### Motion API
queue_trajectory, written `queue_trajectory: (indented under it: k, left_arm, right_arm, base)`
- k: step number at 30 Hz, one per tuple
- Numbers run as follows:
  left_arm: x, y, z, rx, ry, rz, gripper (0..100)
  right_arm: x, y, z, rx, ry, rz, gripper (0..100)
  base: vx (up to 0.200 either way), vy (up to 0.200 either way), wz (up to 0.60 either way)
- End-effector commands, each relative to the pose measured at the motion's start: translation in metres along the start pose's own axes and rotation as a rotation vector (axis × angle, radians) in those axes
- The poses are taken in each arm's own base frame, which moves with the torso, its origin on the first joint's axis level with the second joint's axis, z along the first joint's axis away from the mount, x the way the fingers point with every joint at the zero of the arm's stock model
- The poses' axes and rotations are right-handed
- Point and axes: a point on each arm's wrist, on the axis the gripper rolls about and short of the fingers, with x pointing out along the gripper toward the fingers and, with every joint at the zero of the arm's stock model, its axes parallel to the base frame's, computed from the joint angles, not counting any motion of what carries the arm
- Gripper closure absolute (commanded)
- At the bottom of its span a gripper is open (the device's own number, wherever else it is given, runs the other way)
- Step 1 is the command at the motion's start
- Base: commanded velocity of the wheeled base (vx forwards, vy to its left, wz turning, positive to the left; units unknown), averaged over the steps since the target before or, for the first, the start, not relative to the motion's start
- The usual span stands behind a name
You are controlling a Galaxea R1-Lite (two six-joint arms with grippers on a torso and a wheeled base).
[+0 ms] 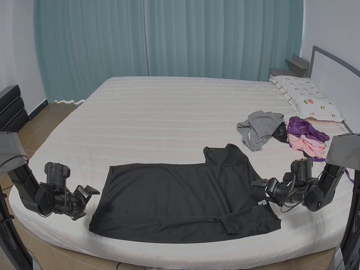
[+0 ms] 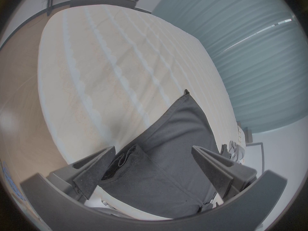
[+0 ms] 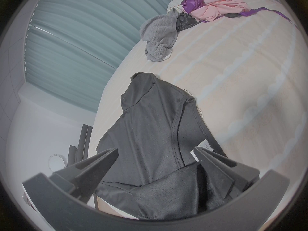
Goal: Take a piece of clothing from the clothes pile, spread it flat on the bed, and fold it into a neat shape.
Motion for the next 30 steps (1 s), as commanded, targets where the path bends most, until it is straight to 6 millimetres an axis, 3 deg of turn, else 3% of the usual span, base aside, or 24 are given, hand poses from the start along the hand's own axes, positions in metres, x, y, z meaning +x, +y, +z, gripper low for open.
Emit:
queue_trajectory:
  k: [1,10,20,29,30]
  left_arm:
    - [0.003,0.002,-0.011,0.049,0.035,0.020,0]
    - [0.012,-0.004,-0.028,0.201,0.078,0.026,0]
    - [0.031,-0.005,-0.021,0.333,0.061,0.049,0]
    - [0.040,-0.004,-0.017,0.352,0.060,0.057,0]
    - [0.041,-0.003,-0.017,0.355,0.059,0.059,100]
  right_arm:
    - [0.002,-0.001,-0.003,-0.002,0.012,-0.005,0]
    - [0.002,-0.003,-0.004,-0.001,0.017,-0.010,0]
    - [0.003,-0.005,-0.008,-0.001,0.033,-0.019,0]
    - [0.004,-0.004,-0.011,-0.002,0.040,-0.019,0]
    - [0.004,-0.004,-0.011,-0.003,0.041,-0.019,0]
  base:
    - [0.000,0.000,0.00]
    - [0.000,0.000,0.00]
    - [0.000,0.000,0.00]
    - [0.000,0.000,0.00]
    - [0.000,0.000,0.00]
